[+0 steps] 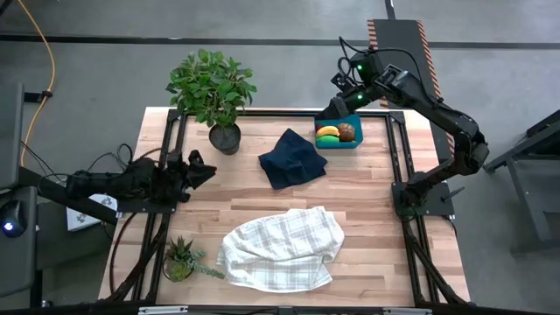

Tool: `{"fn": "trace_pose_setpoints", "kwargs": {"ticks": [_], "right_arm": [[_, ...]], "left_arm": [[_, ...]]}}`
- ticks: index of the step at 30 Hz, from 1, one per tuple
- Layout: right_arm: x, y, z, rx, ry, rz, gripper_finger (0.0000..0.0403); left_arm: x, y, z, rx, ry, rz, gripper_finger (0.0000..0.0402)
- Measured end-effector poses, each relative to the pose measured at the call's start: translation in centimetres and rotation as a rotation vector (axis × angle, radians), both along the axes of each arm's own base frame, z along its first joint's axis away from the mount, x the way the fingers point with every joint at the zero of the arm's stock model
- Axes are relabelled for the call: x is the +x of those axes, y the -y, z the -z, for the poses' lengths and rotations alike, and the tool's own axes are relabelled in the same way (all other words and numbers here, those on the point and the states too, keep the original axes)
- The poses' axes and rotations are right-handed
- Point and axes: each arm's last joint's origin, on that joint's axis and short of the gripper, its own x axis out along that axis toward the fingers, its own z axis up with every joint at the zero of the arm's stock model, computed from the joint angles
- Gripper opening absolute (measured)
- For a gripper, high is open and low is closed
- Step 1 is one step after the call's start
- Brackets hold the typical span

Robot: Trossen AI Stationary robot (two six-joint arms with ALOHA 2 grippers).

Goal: Pick and placing Produce into tupperware
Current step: Return to Home Position

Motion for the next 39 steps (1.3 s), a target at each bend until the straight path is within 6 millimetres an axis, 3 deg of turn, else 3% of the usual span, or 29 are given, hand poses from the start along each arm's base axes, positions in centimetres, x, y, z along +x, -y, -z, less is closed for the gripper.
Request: {"fn": "trace_pose_setpoints", "kwargs": {"ticks": [9,18,25,31,35,39], "right_arm": [[0.6,0.4,-1.0,0.031,0.074,0.059,0.0197],[-0.1,-0.7,-5.1,0.007,0.316,0.091,0.0197],[-4.0,-3.8,-9.3,-0.099,0.481,0.117,0.0197],[-9.2,-8.4,-12.0,-0.362,0.597,0.136,0.0197],[-11.4,-11.2,-11.1,-0.519,0.635,0.176,0.0197],[-12.0,-12.9,-7.4,-0.54,0.726,0.154,0.0197]], "left_arm": [[0.2,0.2,1.2,0.008,-0.125,0.086,0.0083],[0.3,0.4,2.0,-0.024,-0.208,0.142,0.0083],[0.3,0.3,2.0,-0.028,-0.209,0.099,0.0083],[0.3,0.2,2.0,-0.029,-0.209,0.097,0.0083],[0.3,0.2,2.0,-0.029,-0.21,0.097,0.0083],[0.3,0.2,2.0,-0.029,-0.21,0.097,0.0083]]}}
